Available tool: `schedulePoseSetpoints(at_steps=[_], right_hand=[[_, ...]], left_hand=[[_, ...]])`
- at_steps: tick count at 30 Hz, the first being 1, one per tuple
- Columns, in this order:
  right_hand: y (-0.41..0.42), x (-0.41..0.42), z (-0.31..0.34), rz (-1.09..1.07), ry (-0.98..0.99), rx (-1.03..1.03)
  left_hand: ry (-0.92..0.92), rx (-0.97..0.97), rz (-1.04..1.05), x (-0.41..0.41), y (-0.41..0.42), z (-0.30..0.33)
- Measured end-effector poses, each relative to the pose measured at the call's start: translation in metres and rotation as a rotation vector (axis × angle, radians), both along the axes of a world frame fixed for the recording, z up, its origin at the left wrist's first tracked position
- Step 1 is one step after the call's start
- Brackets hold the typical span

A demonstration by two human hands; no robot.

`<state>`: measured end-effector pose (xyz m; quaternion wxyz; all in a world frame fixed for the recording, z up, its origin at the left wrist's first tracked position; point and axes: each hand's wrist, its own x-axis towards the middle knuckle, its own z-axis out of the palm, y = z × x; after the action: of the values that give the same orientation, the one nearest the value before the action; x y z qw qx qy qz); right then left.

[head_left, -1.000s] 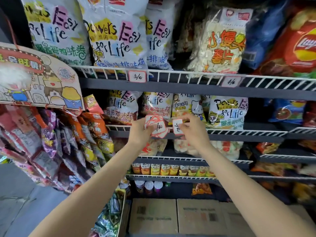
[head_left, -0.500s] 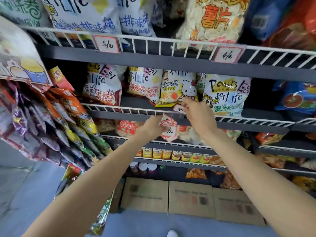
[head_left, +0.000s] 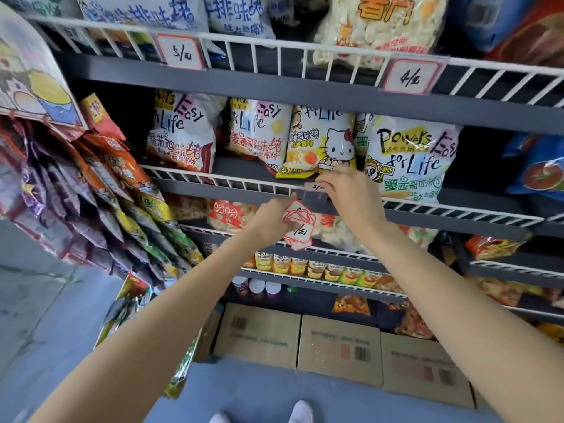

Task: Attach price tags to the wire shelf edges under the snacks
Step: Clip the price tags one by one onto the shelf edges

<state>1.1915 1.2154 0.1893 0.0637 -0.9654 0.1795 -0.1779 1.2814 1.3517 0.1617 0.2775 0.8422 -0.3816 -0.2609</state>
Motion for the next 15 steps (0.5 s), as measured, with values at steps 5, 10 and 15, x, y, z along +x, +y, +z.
schedulePoseSetpoints(at_steps=[5, 10, 15], right_hand=[[0.0, 0.006, -0.013, -0.004, 0.03, -0.082], [0.003, 0.011, -0.019, -0.038, 0.0, -0.122], [0.011, 0.01, -0.026, -0.073, -0.014, -0.217]], left_hand=[[-0.114, 0.086, -0.076, 0.003, 0.01, 0.002], [-0.183, 0.156, -0.141, 0.009, 0.01, 0.004], [-0.202, 0.181, -0.168, 0.014, 0.009, 0.004]])
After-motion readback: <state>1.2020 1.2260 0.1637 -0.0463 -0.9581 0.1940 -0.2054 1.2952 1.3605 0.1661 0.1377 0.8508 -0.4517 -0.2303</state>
